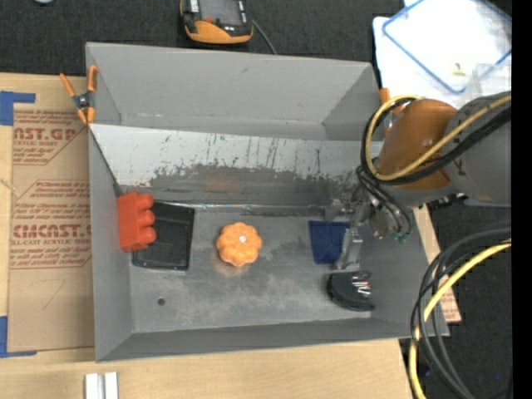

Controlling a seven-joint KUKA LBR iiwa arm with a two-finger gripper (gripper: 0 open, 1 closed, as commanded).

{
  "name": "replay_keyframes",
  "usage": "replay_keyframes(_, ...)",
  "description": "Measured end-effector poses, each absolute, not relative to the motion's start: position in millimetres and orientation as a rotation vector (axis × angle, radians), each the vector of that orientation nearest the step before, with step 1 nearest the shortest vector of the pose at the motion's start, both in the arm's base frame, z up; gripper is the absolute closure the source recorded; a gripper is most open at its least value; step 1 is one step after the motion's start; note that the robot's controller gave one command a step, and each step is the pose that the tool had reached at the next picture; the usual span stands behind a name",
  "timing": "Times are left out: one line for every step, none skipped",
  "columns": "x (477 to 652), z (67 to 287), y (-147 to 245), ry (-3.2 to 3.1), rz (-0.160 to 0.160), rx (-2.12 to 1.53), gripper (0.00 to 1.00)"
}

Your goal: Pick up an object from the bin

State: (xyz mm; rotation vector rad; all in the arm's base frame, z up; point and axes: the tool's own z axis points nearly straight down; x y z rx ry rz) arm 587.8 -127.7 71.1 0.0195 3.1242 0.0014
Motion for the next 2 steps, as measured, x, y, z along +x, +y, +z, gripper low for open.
replay_keyframes(586.4, 73, -126, 3.124, 0.001, 0.026, 1.0)
replay_keyframes(589.8, 72, -88, 3.118, 0.002, 0.049, 1.0)
